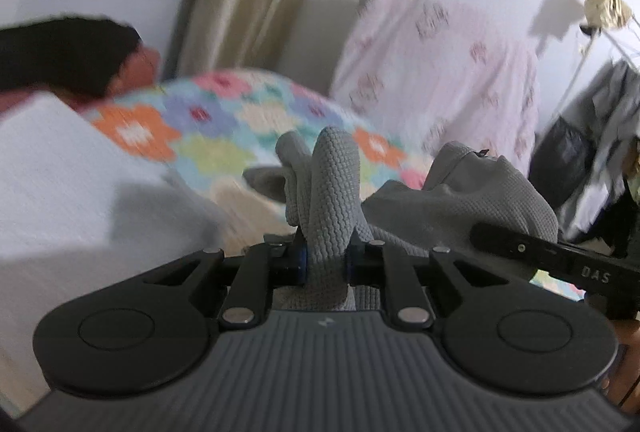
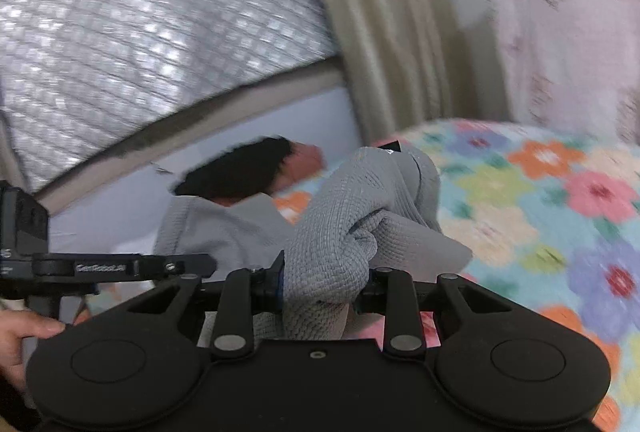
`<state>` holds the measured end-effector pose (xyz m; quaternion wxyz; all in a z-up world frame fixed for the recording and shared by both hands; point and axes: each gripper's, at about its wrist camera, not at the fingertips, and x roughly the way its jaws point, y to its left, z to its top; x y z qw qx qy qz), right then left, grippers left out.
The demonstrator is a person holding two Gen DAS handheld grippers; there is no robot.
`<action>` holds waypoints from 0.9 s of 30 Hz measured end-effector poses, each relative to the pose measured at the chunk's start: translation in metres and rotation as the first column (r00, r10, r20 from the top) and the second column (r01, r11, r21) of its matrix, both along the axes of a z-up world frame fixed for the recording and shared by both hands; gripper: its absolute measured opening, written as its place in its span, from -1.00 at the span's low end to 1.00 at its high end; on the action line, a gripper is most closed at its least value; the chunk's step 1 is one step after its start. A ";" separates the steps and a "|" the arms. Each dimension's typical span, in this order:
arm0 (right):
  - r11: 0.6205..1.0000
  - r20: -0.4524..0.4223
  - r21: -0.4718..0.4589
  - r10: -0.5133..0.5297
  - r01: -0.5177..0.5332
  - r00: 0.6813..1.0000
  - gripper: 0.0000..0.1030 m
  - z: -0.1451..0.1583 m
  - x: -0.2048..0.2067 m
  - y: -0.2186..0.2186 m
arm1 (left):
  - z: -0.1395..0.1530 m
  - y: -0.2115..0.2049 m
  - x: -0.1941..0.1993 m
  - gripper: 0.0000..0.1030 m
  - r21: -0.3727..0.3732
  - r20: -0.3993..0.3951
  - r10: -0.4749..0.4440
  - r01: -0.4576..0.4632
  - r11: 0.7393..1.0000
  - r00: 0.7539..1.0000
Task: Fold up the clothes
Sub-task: 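Grasp the folded grey shirt with both grippers and lift it toward the white stack, then lower the folded shirt onto the white clothes stack and open both grippers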
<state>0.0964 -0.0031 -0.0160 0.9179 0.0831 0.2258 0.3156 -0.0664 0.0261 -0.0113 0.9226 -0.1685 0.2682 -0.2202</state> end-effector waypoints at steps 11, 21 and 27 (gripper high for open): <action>0.944 0.153 0.037 0.320 -0.329 0.935 -0.37 0.082 0.053 0.144 | 0.091 0.150 0.018 -0.71 0.127 0.147 0.310 -0.329 0.936 0.939; 0.909 -0.172 -0.015 0.408 -0.417 0.896 -0.35 -0.028 0.129 0.269 | -0.028 0.209 0.020 -0.72 0.198 -0.178 0.521 -0.488 0.850 0.835; 0.916 -0.227 -0.047 0.378 -0.397 0.898 -0.36 -0.040 0.120 0.264 | -0.040 0.204 0.006 -0.72 0.111 -0.192 0.563 -0.552 0.827 0.804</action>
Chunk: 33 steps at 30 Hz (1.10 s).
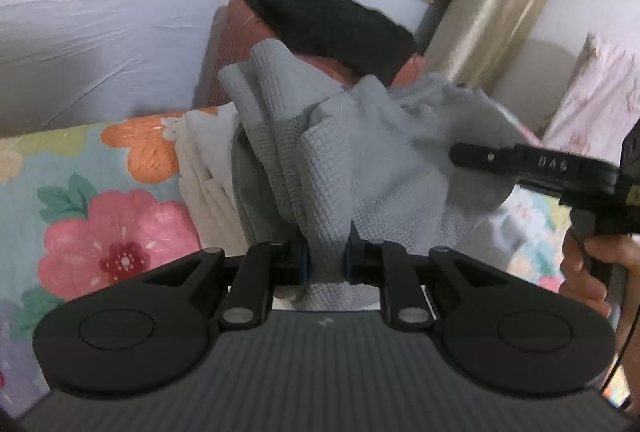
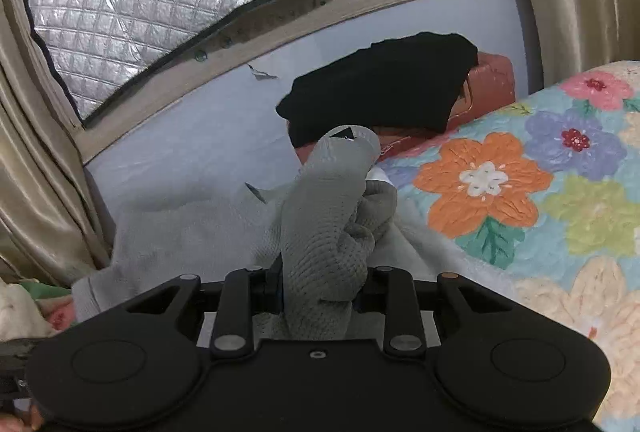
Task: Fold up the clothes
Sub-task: 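Lower the folded shirt onto the white clothes stack and open both grippers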
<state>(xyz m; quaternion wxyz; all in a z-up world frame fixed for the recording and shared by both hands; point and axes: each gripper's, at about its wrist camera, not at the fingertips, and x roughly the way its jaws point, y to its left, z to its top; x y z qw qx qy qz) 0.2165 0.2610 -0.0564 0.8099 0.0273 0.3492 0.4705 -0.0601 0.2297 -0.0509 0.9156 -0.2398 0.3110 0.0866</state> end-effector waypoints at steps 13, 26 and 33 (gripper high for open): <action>0.983 0.356 -0.020 -0.165 0.184 0.920 0.17 0.035 -0.051 -0.032 | 0.038 -0.003 0.001 -0.30 0.199 0.123 -0.118 0.092 0.976 0.985; 0.994 0.171 -0.089 -0.040 0.056 0.984 0.19 -0.029 -0.047 -0.007 | -0.031 0.038 0.058 -0.25 0.134 -0.055 -0.017 0.025 0.991 0.998; 0.986 0.192 -0.150 -0.046 0.076 0.980 0.24 -0.009 -0.070 -0.023 | -0.011 0.022 0.045 0.02 0.148 -0.112 -0.013 0.030 0.989 0.994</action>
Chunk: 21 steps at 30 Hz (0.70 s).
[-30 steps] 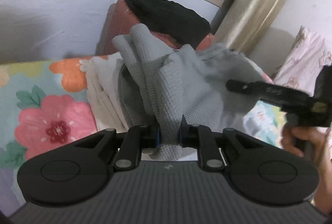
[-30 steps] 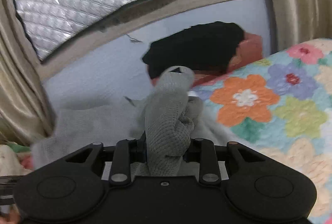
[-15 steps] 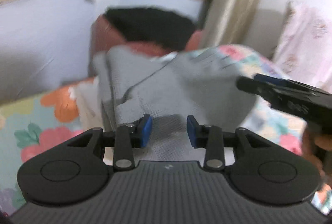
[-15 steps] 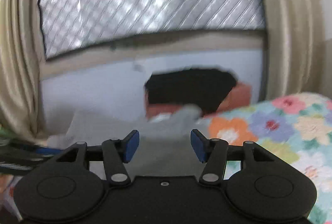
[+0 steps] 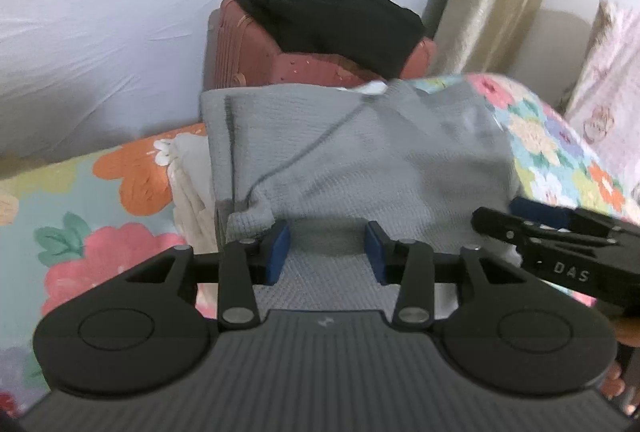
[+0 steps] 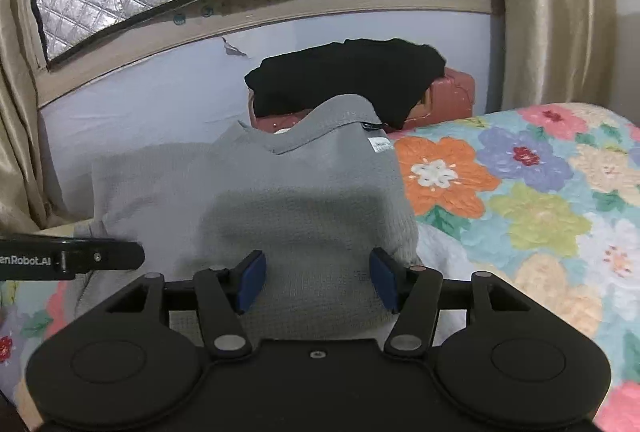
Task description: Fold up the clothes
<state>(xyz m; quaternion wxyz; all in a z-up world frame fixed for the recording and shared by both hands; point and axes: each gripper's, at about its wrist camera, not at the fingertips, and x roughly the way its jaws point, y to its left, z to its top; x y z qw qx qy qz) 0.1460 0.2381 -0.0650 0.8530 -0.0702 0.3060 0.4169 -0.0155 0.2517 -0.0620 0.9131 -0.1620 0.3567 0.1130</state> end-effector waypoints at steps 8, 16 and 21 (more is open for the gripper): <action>0.994 -0.071 0.084 -0.060 0.066 0.996 0.42 0.044 -0.047 -0.093 | 0.042 -0.058 -0.051 0.70 0.057 -0.023 -0.054 0.056 0.997 0.998; 0.990 -0.077 0.016 -0.137 0.139 0.988 0.63 0.049 -0.090 -0.157 | 0.046 -0.100 -0.094 0.86 0.032 -0.058 -0.075 0.077 0.997 0.996; 0.987 -0.110 -0.009 -0.161 0.161 0.981 0.63 0.041 -0.114 -0.185 | 0.034 -0.124 -0.111 0.86 0.035 -0.095 -0.098 0.102 0.994 0.991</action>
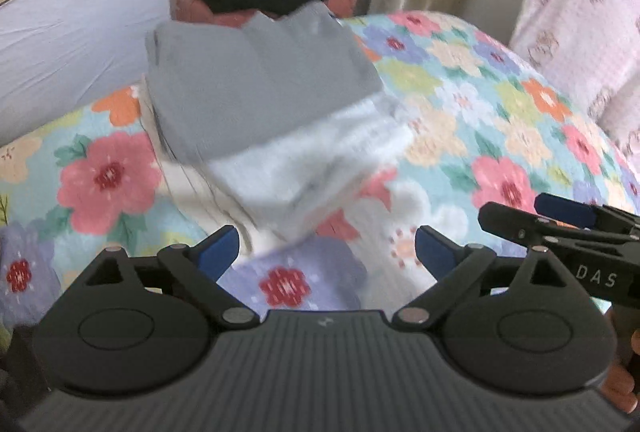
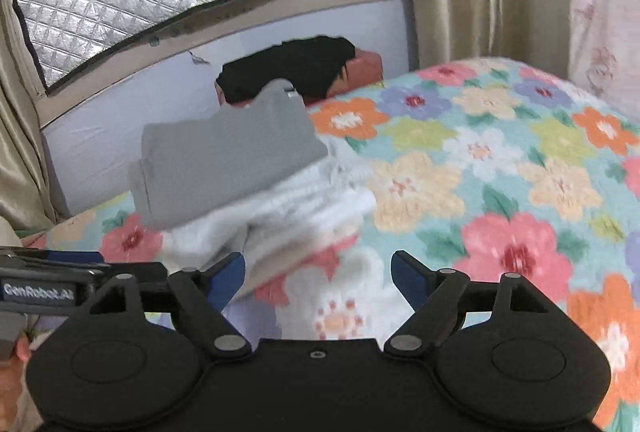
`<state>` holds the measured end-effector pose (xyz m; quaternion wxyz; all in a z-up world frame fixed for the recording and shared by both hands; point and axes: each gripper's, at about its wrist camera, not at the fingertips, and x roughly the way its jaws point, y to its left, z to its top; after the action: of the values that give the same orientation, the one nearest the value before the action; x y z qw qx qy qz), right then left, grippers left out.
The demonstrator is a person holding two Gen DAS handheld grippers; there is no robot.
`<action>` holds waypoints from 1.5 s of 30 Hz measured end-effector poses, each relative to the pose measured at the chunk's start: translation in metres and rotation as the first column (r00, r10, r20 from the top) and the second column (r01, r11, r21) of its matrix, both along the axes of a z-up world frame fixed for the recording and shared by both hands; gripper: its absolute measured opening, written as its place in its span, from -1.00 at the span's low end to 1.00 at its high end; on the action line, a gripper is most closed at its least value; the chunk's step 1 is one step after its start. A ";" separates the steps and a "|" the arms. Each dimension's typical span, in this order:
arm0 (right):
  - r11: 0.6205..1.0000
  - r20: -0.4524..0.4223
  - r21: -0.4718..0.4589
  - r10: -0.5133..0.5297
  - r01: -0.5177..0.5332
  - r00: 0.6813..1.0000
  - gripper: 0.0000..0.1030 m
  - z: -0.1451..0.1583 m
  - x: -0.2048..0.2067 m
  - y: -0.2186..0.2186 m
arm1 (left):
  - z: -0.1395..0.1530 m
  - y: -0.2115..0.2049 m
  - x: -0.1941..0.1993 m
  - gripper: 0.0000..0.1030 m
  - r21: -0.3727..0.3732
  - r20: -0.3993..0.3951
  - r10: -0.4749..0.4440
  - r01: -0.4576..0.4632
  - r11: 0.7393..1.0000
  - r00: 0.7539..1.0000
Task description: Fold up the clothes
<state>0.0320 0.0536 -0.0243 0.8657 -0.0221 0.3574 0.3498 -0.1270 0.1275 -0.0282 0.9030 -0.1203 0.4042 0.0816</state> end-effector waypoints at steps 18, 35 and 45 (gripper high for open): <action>0.995 0.040 -0.071 -0.066 0.069 0.997 0.71 0.003 -0.048 -0.042 | -0.005 -0.038 -0.026 0.93 0.128 -0.049 0.007 -0.001 0.992 0.999; 0.987 0.051 -0.124 -0.099 0.104 0.994 0.73 -0.001 -0.064 -0.053 | -0.011 -0.046 -0.032 0.95 0.153 -0.077 0.014 -0.002 0.988 0.997; 0.985 0.041 -0.138 -0.098 0.103 0.994 0.73 -0.005 -0.064 -0.049 | -0.011 -0.043 -0.032 0.95 0.169 -0.075 0.024 -0.011 0.986 0.997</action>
<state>-0.0320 0.0046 -0.0292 0.8845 -0.0705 0.3670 0.2793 -0.1588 0.0850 -0.0394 0.8931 -0.0441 0.4290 0.1278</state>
